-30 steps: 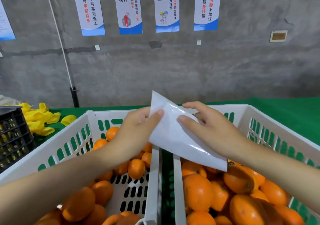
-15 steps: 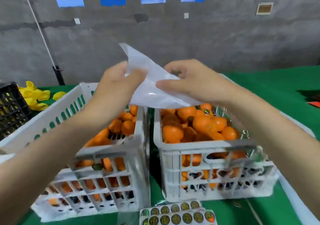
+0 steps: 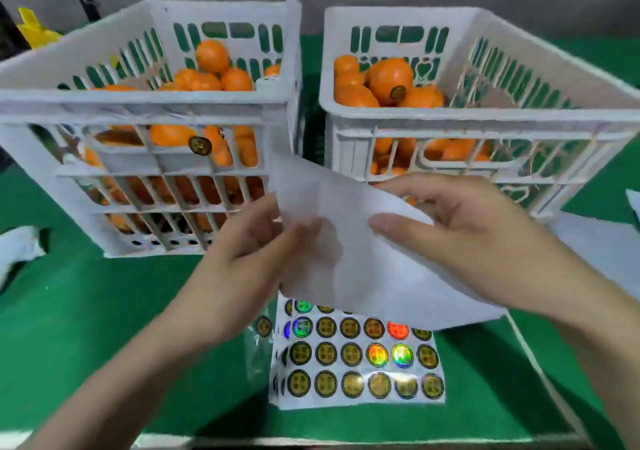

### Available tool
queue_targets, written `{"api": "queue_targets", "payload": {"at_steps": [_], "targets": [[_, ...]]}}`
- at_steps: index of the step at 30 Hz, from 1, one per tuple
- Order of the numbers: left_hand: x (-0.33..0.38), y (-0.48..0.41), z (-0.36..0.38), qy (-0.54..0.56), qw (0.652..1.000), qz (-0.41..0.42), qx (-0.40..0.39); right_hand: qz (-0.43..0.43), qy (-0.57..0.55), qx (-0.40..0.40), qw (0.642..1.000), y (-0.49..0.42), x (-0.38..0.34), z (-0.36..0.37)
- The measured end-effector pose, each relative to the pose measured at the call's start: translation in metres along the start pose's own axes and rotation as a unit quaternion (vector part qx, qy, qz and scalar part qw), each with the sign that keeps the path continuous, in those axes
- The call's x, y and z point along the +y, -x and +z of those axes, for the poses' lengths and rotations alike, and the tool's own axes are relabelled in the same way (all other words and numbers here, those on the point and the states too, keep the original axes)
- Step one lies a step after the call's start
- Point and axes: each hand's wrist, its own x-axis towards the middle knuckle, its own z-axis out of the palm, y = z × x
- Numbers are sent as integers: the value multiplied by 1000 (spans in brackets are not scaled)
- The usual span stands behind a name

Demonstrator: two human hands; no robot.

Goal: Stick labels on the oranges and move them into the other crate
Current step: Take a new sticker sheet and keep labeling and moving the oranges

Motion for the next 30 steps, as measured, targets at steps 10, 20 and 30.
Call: {"api": "queue_targets", "payload": {"at_steps": [10,20,30], "targets": [[-81,1,6,-573,811,-68,-95,91,-63,28,993,10,63,-8],[-94,3,12,-515,852,-66,-71,102,-133,110,980,7,79,3],[-94,9,18,-486,866,106,46,132,-153,117,972,9,83,6]]}}
